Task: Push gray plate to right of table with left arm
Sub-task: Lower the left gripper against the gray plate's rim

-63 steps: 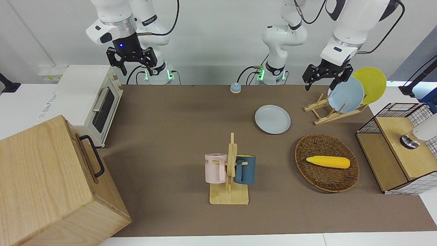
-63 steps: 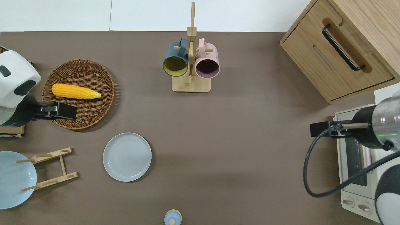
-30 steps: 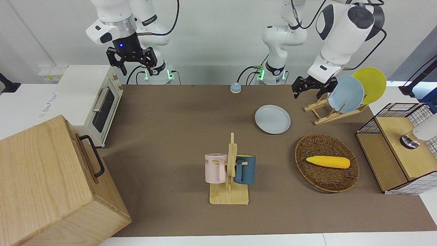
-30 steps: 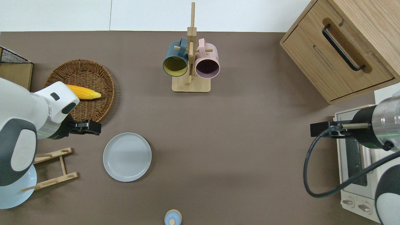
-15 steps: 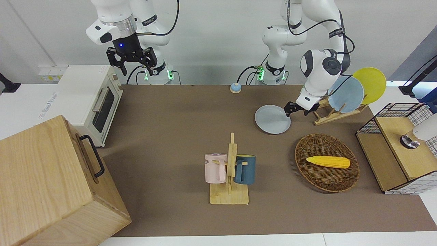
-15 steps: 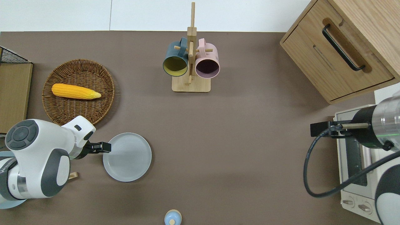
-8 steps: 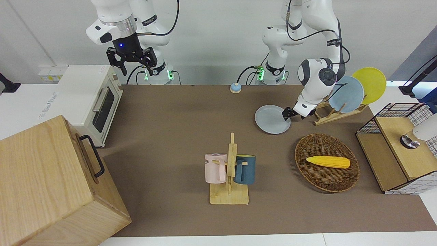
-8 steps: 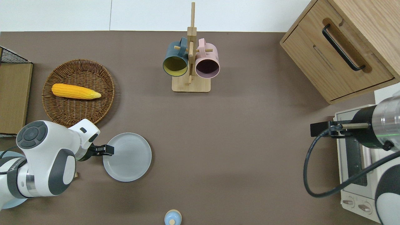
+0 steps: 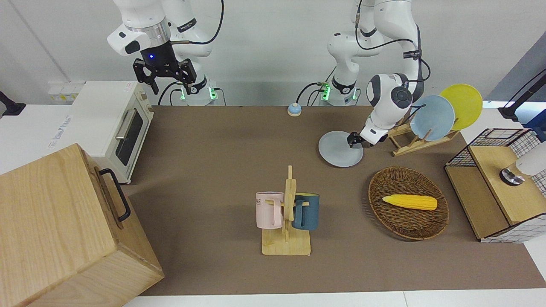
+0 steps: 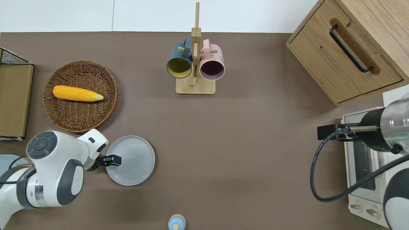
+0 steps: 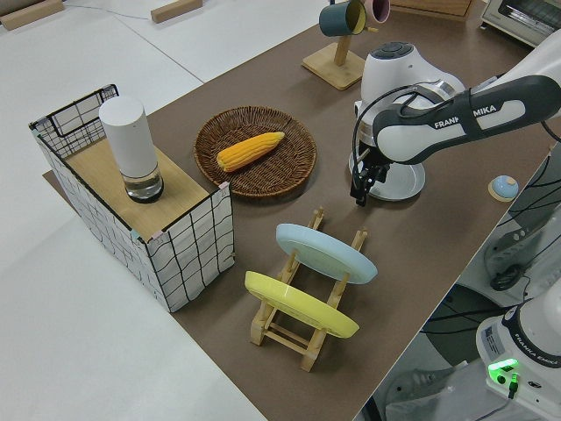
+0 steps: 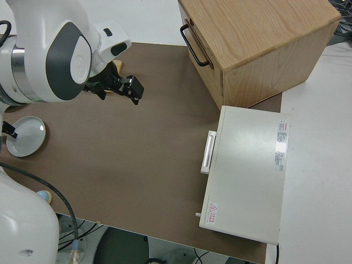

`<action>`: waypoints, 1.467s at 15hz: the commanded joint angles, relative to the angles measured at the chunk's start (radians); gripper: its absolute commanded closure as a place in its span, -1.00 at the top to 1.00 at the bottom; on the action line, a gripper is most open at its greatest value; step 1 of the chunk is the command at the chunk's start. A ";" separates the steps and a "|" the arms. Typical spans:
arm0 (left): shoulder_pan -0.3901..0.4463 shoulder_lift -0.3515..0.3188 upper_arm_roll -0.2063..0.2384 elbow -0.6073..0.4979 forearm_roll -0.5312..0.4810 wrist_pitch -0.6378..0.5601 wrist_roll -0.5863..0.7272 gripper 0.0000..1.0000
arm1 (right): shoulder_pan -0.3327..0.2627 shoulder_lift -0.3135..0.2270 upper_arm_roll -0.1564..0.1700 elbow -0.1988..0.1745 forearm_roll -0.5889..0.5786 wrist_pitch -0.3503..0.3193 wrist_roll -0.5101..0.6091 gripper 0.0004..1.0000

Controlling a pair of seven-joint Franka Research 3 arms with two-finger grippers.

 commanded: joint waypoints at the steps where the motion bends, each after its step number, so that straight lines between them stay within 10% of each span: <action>1: -0.029 -0.053 0.031 -0.075 -0.019 0.057 0.015 0.53 | -0.024 -0.027 0.014 -0.027 0.021 0.000 0.012 0.99; 9: -0.038 -0.055 0.036 -0.078 -0.019 0.063 0.001 -0.98 | -0.024 -0.027 0.014 -0.027 0.021 0.000 0.010 0.99; 22: -0.153 -0.048 0.048 -0.078 -0.123 0.069 -0.099 -1.00 | -0.024 -0.027 0.014 -0.027 0.021 0.000 0.010 0.99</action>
